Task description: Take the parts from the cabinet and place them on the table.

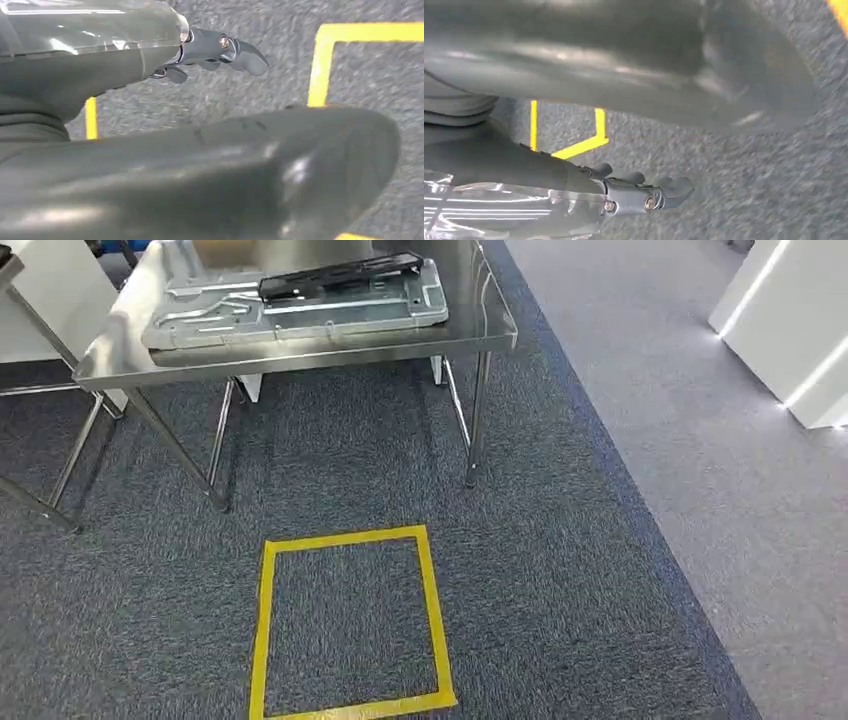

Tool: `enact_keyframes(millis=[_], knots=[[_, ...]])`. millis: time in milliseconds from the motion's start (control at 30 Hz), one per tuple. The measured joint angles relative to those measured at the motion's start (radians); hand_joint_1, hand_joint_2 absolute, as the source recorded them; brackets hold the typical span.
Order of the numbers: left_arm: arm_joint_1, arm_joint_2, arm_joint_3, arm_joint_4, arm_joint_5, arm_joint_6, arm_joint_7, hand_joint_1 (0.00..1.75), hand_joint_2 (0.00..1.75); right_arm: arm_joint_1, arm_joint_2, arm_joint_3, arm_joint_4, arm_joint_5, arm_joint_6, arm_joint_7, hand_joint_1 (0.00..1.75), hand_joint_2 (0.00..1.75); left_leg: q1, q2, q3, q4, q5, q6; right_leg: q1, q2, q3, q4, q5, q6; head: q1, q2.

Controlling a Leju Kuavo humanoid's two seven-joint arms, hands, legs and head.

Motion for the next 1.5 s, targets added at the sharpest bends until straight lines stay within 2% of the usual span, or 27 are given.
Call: enact_keyframes(millis=[67,133,167,200,233,333,367,400,467,500,567,633,667,700,733,833,867,900,967,1033,1100,1167,1200,1300,1367,1433,1500], knots=[[0.000,0.000,0.000,0.000,-0.002,0.003,0.000,0.00,0.00,0.002,0.000,0.000,0.000,0.000,0.003,-0.001,0.00,0.00,0.000,0.000,0.028,0.038,0.051,0.004,0.005,0.001,-0.040,0.005,0.026,0.001,0.000,0.000],[-0.001,0.000,0.000,0.000,-0.003,0.005,0.000,0.00,0.00,0.002,0.001,0.000,0.000,0.000,0.006,-0.003,0.00,0.00,-0.002,-0.001,0.121,-0.070,0.131,0.016,0.008,0.002,-0.070,0.009,0.047,0.005,0.000,0.000],[-0.003,0.001,-0.001,0.000,-0.003,0.005,0.000,0.00,0.00,0.001,0.002,-0.001,0.000,0.000,0.006,-0.006,0.00,0.00,-0.005,-0.003,0.186,-0.157,0.131,0.025,0.007,0.003,-0.077,0.012,0.057,0.007,0.000,0.000],[-0.006,0.006,-0.002,0.000,-0.004,0.006,0.000,0.00,0.00,-0.001,0.009,-0.001,0.001,0.000,0.006,-0.010,0.00,0.00,-0.014,-0.005,0.268,-0.260,0.105,0.036,0.012,0.004,-0.082,0.013,0.065,0.014,0.000,0.000],[-0.009,0.006,-0.003,0.000,-0.004,0.006,0.000,0.00,0.00,0.000,0.008,-0.001,0.001,0.000,0.006,-0.011,0.00,0.00,-0.013,-0.005,0.305,-0.334,0.085,0.038,0.012,0.003,-0.085,0.014,0.075,0.020,0.000,0.000],[-0.008,0.006,-0.005,0.000,-0.005,0.006,0.000,0.00,0.00,0.001,0.008,-0.003,0.000,0.001,0.006,-0.013,0.00,0.00,-0.017,-0.004,0.279,-0.335,0.102,0.049,0.010,0.002,-0.095,0.004,0.112,0.040,0.000,0.000],[-0.008,0.003,-0.005,0.001,-0.005,0.006,0.000,0.00,0.00,0.000,0.008,-0.006,0.001,0.001,0.005,-0.013,0.00,0.00,-0.010,0.006,0.265,-0.340,0.122,0.056,0.004,0.007,-0.105,0.014,0.091,0.045,0.000,0.000],[-0.007,0.003,-0.006,0.001,-0.005,0.006,0.000,0.00,0.00,0.002,0.008,-0.008,0.001,0.001,0.004,-0.013,0.00,0.00,-0.011,0.005,0.248,-0.339,0.133,0.066,0.005,0.006,-0.118,0.047,0.030,0.047,0.000,0.000],[-0.006,0.004,-0.006,0.001,-0.005,0.006,0.000,0.00,0.00,0.006,0.008,-0.008,0.001,0.002,0.003,-0.013,0.00,0.00,-0.014,0.005,0.215,-0.334,0.157,0.071,0.001,0.006,-0.150,0.184,-0.099,0.052,0.000,0.000],[-0.006,0.004,-0.006,0.001,-0.005,0.006,0.000,0.00,0.00,0.005,0.008,-0.008,0.001,0.002,0.003,-0.013,0.00,0.00,-0.016,0.007,0.195,-0.329,0.168,0.072,0.001,0.006,-0.163,0.260,-0.131,0.056,0.000,0.000],[-0.006,0.004,-0.007,0.001,-0.006,0.007,0.001,0.00,0.00,0.004,0.008,-0.010,0.001,0.003,0.003,-0.013,0.00,0.00,-0.019,0.010,0.156,-0.313,0.187,0.070,0.001,0.006,-0.156,0.328,-0.097,0.059,0.000,0.000],[-0.008,0.004,-0.008,0.001,-0.006,0.009,0.002,0.00,0.00,0.003,0.008,-0.013,0.001,0.003,0.005,-0.013,0.00,0.00,-0.019,0.011,0.109,-0.288,0.204,0.066,0.002,0.005,-0.064,0.237,-0.011,0.054,0.000,0.000],[-0.009,0.004,-0.008,0.001,-0.006,0.011,0.002,0.00,0.00,0.001,0.008,-0.013,0.001,0.005,0.007,-0.014,0.00,0.00,-0.019,0.010,0.093,-0.278,0.209,0.063,0.002,0.005,0.001,0.152,-0.011,0.049,0.000,0.000],[-0.009,0.003,-0.010,0.001,-0.006,0.013,0.003,0.00,0.00,-0.003,0.007,-0.013,0.001,0.005,0.008,-0.016,0.00,0.00,-0.023,0.010,0.082,-0.268,0.212,0.058,0.007,0.005,0.081,0.055,-0.051,0.042,0.000,0.000],[-0.009,0.003,-0.011,0.001,-0.006,0.016,0.004,0.00,0.00,-0.005,0.006,-0.013,0.001,0.005,0.008,-0.019,0.00,0.00,-0.024,0.010,0.075,-0.260,0.215,0.053,0.011,0.004,0.111,-0.013,-0.082,0.035,0.000,0.000],[-0.012,0.004,-0.015,0.001,-0.006,0.028,0.018,0.00,0.00,-0.006,0.006,-0.015,0.001,0.006,0.011,-0.022,0.00,0.00,-0.021,0.014,0.069,-0.264,0.241,0.034,0.012,0.005,0.094,-0.020,-0.069,0.011,0.000,0.000],[-0.012,0.006,-0.015,0.001,-0.007,0.030,0.025,0.00,0.00,-0.005,0.006,-0.015,0.001,0.006,0.014,-0.022,0.00,0.00,-0.018,0.009,0.063,-0.256,0.233,0.028,0.005,0.000,0.090,-0.023,-0.056,0.003,0.000,0.000],[-0.010,0.006,-0.015,0.001,-0.011,0.032,0.030,0.00,0.00,-0.006,0.007,-0.016,0.001,0.006,0.015,-0.022,0.00,0.00,-0.018,0.002,0.048,-0.228,0.191,0.020,0.006,0.000,0.080,-0.024,-0.049,-0.004,0.000,0.000],[-0.010,0.006,-0.016,0.001,-0.011,0.036,0.039,0.00,0.00,-0.006,0.006,-0.016,0.001,0.007,0.014,-0.022,0.00,0.00,-0.011,-0.001,0.002,-0.085,0.078,0.010,0.006,-0.003,0.060,-0.023,-0.032,-0.009,0.000,0.000],[-0.009,0.006,-0.017,0.002,-0.013,0.037,0.045,0.00,0.00,-0.005,0.006,-0.017,0.001,0.006,0.016,-0.027,0.00,0.00,-0.006,-0.001,-0.027,0.034,0.042,0.003,0.006,-0.002,0.038,-0.020,-0.019,-0.007,0.000,0.000],[-0.009,0.006,-0.018,0.002,-0.013,0.039,0.048,0.00,0.00,-0.005,0.007,-0.018,0.001,0.005,0.016,-0.031,0.00,0.00,-0.001,-0.001,0.023,-0.015,0.092,0.000,0.005,-0.001,0.023,-0.014,-0.009,-0.001,0.000,0.000],[-0.010,0.009,-0.019,0.002,-0.015,0.040,0.050,0.00,0.00,-0.005,0.008,-0.023,0.001,0.005,0.017,-0.036,0.00,0.00,0.001,-0.001,0.151,-0.211,0.153,0.003,0.003,0.000,0.014,-0.006,-0.005,0.006,0.000,0.000],[-0.012,0.010,-0.020,0.002,-0.016,0.040,0.051,0.00,0.00,-0.006,0.008,-0.023,0.001,0.004,0.017,-0.038,0.00,0.00,0.000,-0.002,0.191,-0.284,0.137,0.009,0.004,-0.001,0.010,-0.002,-0.004,0.010,0.000,0.000],[-0.010,0.010,-0.021,0.002,-0.018,0.040,0.053,0.00,0.00,-0.009,0.008,-0.024,0.001,0.004,0.017,-0.040,0.00,0.00,-0.009,-0.003,0.182,-0.286,0.142,0.030,0.005,0.000,0.003,0.001,0.007,0.029,0.000,0.000],[-0.011,0.010,-0.021,0.002,-0.019,0.040,0.053,0.00,0.00,-0.009,0.008,-0.024,0.001,0.004,0.016,-0.041,0.00,0.00,-0.001,0.000,0.180,-0.301,0.156,0.048,0.007,0.001,0.000,0.004,0.004,0.044,0.000,0.000],[-0.012,0.010,-0.022,0.002,-0.019,0.040,0.053,0.00,0.00,-0.008,0.008,-0.024,0.001,0.004,0.017,-0.041,0.00,0.00,-0.003,0.000,0.173,-0.301,0.165,0.060,0.003,0.003,-0.041,0.092,-0.067,0.049,0.000,0.000],[-0.011,0.011,-0.022,0.002,-0.019,0.040,0.053,0.00,0.00,-0.007,0.008,-0.024,0.002,0.004,0.017,-0.041,0.00,0.00,-0.009,0.002,0.160,-0.300,0.171,0.065,0.003,0.004,-0.119,0.266,-0.151,0.054,0.000,0.000]])
